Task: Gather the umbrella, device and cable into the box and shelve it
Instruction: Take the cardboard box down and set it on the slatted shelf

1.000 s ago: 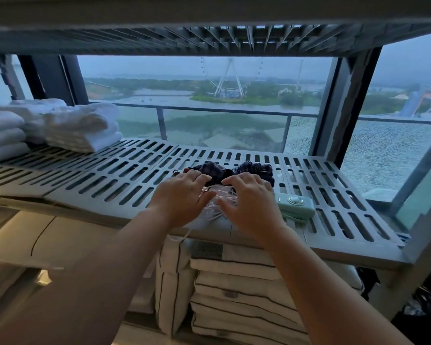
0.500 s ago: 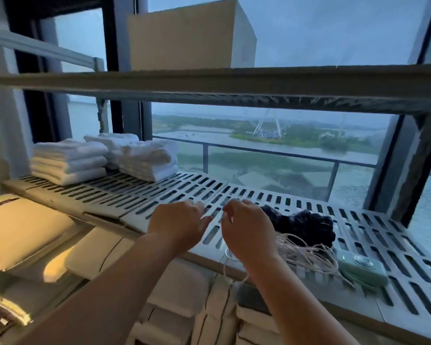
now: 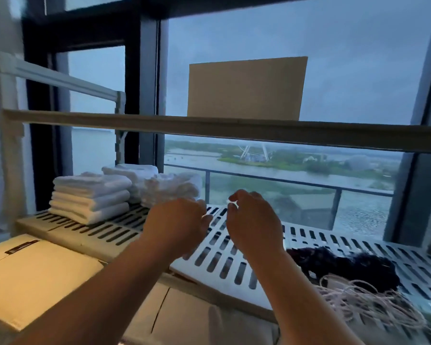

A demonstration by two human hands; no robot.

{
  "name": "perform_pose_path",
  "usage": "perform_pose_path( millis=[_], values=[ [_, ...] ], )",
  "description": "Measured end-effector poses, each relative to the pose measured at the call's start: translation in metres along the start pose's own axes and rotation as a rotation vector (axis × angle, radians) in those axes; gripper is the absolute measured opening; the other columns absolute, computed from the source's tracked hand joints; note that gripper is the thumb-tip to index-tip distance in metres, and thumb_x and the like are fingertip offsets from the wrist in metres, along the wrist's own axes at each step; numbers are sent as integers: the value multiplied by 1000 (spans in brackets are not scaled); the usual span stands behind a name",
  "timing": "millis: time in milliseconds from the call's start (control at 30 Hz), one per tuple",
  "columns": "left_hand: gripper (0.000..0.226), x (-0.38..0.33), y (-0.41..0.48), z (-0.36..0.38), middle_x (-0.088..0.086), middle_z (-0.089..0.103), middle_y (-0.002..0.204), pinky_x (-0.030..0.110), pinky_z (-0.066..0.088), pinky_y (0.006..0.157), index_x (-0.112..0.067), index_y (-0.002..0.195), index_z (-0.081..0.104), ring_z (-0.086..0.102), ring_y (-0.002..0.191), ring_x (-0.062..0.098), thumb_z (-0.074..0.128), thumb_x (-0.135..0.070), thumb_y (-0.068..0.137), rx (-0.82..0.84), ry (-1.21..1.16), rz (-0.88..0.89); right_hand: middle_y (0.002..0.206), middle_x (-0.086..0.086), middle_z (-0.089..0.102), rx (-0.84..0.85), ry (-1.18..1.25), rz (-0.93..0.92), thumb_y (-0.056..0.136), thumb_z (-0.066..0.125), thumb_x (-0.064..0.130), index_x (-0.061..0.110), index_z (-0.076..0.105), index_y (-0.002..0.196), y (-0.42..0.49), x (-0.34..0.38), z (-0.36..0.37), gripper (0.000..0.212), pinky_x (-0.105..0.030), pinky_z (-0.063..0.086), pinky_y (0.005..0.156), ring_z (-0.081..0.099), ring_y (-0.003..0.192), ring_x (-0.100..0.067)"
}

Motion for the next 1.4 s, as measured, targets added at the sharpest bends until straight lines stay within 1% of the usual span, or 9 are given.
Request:
perform_pose_path(
  millis=[167,267,400,500,667,867,1033,1267,1400],
  values=[
    [34,16,40,-27,-10,67,101,33,55,74,-30,93,65,63,82,10,38,-51,99,-113,-177,-15,113,8,70,-235,81,-19,99,49,38,32,61,116,25,31,-23,22,-33,53,84,68,101,-16],
    [28,17,61,-39,-10,64,117,31,51,80,-34,110,66,63,96,9,44,-48,99,-204,-316,-19,114,6,71,-335,150,-45,98,53,38,30,61,118,45,40,-40,23,-32,54,84,69,99,-16],
    [22,8,81,-64,-3,64,115,28,41,68,-23,111,63,63,91,17,48,-33,98,-459,-333,54,102,2,69,-504,208,-189,99,54,30,21,62,113,70,48,-61,19,-30,56,75,66,86,-15],
    [20,3,99,-80,-1,64,112,26,42,66,-19,108,64,62,89,18,49,-26,96,-588,-360,94,102,1,68,-614,247,-257,98,55,26,18,63,113,89,52,-73,19,-28,57,78,65,90,-15],
    [32,14,138,-82,1,54,133,33,47,82,-22,124,58,53,118,20,49,-35,97,-608,-429,-20,111,-2,68,-768,159,-281,94,57,27,17,67,112,120,54,-93,22,-27,50,88,62,103,-18],
    [47,35,180,-82,9,46,146,48,45,97,-23,139,46,46,130,31,50,-45,97,-527,-476,-144,131,-6,54,-740,6,-140,93,58,32,19,56,128,153,41,-112,37,-31,46,96,49,123,-23],
    [72,53,215,-70,17,23,160,55,39,105,-24,153,20,38,138,43,47,-58,95,-287,-520,-302,150,-15,36,-512,-18,167,93,54,34,16,29,150,185,27,-116,65,-44,40,106,37,137,-35],
    [93,73,255,-54,20,38,154,54,42,107,-14,157,1,47,132,43,51,-59,92,-64,-672,-352,132,-14,49,-312,97,442,85,61,35,22,10,152,205,15,-107,85,-40,42,85,55,120,-39],
    [98,74,268,-49,20,36,155,52,37,111,-6,156,-3,41,137,41,49,-59,93,7,-679,-350,141,-15,46,-329,45,489,87,61,40,20,4,157,210,13,-104,93,-48,46,98,52,126,-39]
  ],
)
Point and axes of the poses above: each hand's wrist, its own y-axis towards the middle knuckle, its own z-axis out of the palm, x = y × z, the point moved 4 cm from there along y, towards the middle knuckle
